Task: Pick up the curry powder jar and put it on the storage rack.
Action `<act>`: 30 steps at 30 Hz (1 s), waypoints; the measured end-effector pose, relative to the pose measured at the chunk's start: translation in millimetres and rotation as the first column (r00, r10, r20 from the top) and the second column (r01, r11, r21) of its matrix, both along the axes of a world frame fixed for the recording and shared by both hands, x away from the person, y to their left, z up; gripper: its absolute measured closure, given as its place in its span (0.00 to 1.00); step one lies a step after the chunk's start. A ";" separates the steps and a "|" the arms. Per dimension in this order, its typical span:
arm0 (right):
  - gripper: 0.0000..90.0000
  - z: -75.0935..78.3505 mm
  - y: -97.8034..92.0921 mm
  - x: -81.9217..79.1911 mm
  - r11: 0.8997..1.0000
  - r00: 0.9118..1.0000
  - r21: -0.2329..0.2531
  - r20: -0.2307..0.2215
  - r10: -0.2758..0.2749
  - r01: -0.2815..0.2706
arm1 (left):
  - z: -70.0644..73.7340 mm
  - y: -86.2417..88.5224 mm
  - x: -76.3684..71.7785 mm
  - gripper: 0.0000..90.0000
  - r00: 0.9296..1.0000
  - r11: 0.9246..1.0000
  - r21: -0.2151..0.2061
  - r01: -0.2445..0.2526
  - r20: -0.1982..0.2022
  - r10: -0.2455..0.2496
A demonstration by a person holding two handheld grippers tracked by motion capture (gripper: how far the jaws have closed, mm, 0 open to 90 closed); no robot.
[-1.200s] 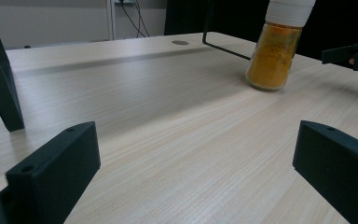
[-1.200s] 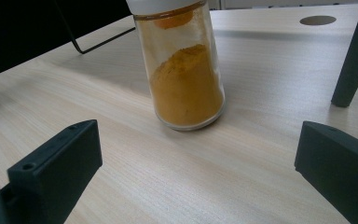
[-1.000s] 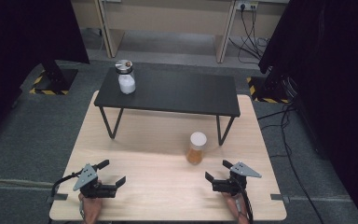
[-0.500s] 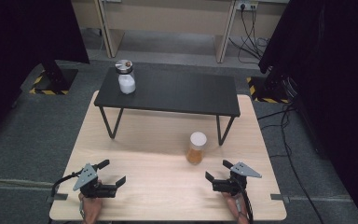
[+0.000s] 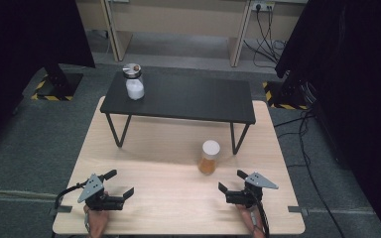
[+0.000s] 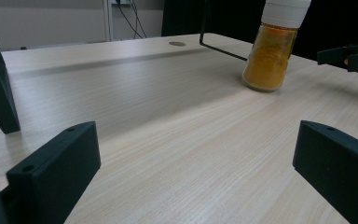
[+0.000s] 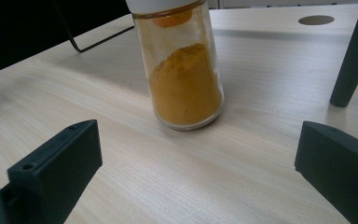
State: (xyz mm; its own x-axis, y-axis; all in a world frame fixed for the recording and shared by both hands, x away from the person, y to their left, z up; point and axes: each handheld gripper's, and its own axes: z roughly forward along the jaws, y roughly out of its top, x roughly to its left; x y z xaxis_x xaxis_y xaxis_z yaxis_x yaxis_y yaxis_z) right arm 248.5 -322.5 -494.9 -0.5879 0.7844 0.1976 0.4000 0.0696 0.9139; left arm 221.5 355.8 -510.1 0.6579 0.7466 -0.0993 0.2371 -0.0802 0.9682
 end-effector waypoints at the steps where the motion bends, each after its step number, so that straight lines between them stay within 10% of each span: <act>1: 0.01 0.0 0.0 0.0 1.000 1.000 0.000 0.000 0.000 0.000 | 0.1 0.1 0.1 0.00 1.000 1.000 0.000 0.001 0.000 -0.001; 13: 0.00 2.6 1.9 2.1 1.000 0.999 0.000 -0.027 -0.019 0.019 | -0.1 0.7 0.8 0.00 1.000 1.000 -0.002 0.006 -0.001 -0.006; 30: 0.01 25.1 19.8 -1.8 1.000 0.997 -0.011 0.072 -0.013 0.014 | 0.1 1.2 2.2 0.00 1.000 1.000 -0.003 0.012 -0.007 -0.012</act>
